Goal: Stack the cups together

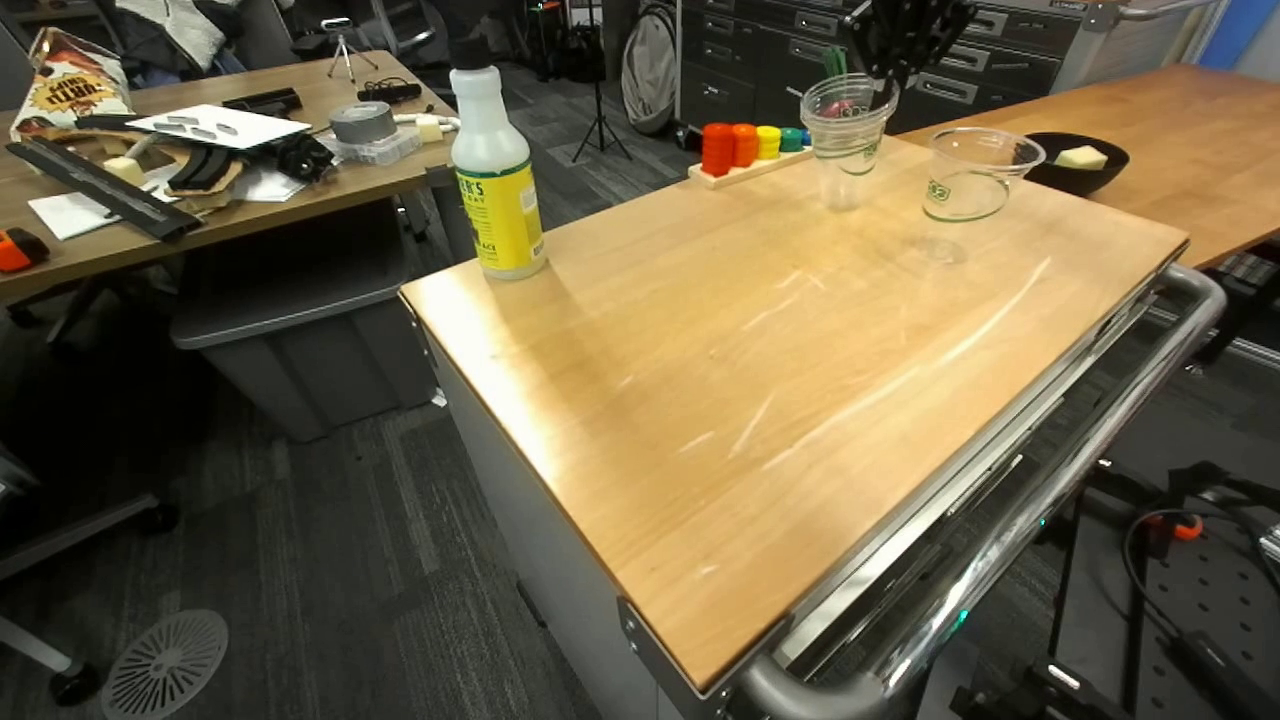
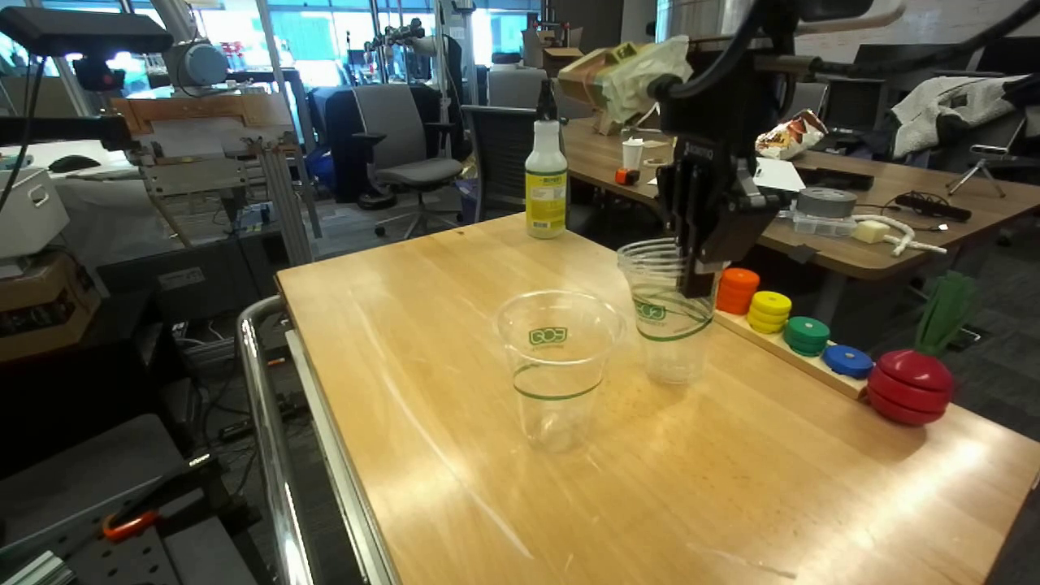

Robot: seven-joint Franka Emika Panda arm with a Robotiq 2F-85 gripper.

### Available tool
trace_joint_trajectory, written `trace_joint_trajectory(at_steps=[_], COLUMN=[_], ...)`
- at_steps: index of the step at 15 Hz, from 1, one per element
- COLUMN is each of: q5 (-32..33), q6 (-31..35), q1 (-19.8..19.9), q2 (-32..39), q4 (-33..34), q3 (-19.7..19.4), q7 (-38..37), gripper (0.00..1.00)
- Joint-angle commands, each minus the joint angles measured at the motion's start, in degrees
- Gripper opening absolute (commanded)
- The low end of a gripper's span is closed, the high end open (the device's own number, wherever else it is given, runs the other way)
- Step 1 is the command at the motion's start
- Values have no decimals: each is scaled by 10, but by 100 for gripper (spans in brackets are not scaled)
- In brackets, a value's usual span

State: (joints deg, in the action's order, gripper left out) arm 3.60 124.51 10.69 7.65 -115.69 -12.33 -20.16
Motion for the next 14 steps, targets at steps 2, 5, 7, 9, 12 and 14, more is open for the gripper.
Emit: trace_joint_trajectory(at_steps=[2, 5, 7, 9, 12, 14], q5=[-60, -74, -76, -80, -89, -94], q6=[-10, 1, 8, 9, 3, -9], q1=[14, 19, 21, 24, 24, 25], q2=[-36, -92, -136, -182, -262, -311], q4=[1, -19, -34, -53, -101, -134], q3=[-7, -12, -13, -13, -12, -11], q7=[9, 14, 16, 20, 38, 52], gripper=[2, 2, 2, 2, 2, 2])
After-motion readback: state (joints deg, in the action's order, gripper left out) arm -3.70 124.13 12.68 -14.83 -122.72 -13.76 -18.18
